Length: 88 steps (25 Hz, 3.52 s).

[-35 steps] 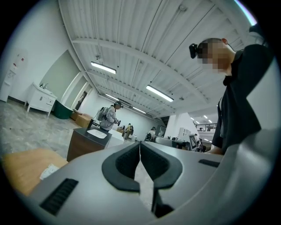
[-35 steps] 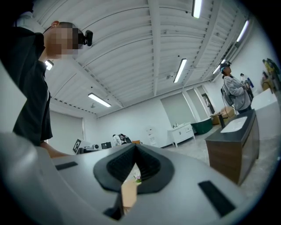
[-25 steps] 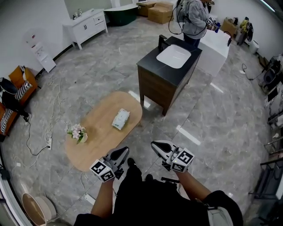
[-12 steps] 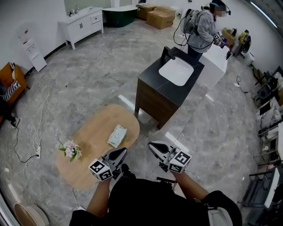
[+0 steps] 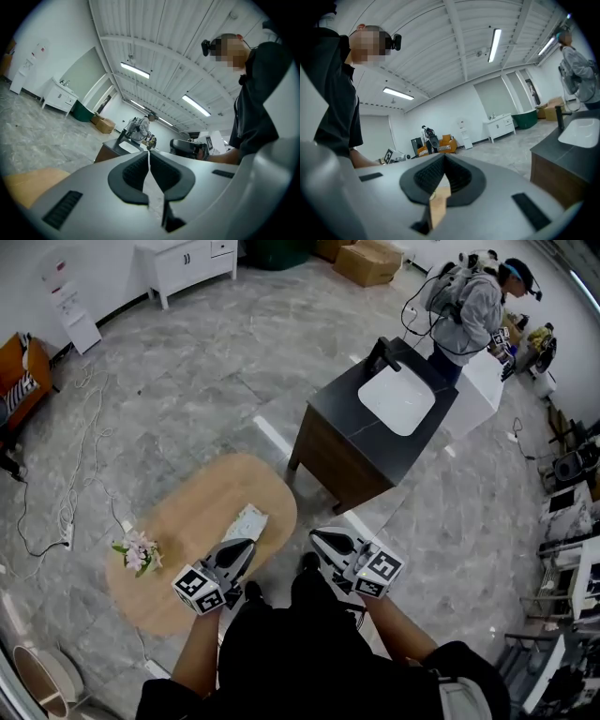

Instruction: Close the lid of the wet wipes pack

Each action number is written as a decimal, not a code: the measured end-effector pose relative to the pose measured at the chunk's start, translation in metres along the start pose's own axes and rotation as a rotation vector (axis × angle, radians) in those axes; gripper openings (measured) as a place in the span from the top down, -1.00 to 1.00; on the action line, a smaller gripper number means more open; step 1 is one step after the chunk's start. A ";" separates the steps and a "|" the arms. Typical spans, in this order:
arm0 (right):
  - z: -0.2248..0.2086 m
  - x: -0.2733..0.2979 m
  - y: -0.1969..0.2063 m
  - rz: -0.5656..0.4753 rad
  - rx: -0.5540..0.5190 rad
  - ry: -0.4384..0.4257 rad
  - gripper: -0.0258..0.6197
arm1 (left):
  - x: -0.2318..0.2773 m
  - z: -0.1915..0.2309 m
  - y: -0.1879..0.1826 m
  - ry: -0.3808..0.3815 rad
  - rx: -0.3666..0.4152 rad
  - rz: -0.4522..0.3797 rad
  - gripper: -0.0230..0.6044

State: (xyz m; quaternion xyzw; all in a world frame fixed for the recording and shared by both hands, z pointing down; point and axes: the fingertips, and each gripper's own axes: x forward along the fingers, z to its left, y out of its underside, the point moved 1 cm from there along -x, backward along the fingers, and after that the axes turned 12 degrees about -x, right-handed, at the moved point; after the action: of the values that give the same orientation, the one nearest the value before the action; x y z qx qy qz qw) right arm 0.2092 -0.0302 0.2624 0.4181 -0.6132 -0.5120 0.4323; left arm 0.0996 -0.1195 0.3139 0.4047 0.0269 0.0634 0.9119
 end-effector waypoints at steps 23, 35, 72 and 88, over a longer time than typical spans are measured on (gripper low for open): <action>-0.089 0.175 0.145 0.336 -0.106 -0.899 0.81 | -0.062 0.134 0.057 -0.816 -0.098 -0.291 0.79; -0.073 0.190 0.319 0.554 -0.343 -1.098 0.73 | -0.073 0.232 0.190 -0.801 -0.107 -0.010 0.63; -0.041 0.183 0.468 0.562 -0.785 -1.369 0.77 | -0.008 0.320 0.312 -0.547 0.112 0.366 0.72; -0.051 0.211 0.457 0.537 -0.734 -1.261 0.87 | -0.014 0.341 0.290 -0.655 0.110 0.282 0.83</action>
State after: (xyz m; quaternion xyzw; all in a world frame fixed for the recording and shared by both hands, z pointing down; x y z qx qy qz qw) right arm 0.1681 -0.1877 0.7416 -0.2849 -0.6149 -0.7011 0.2217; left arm 0.0927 -0.1797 0.7578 0.4516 -0.3197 0.0541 0.8312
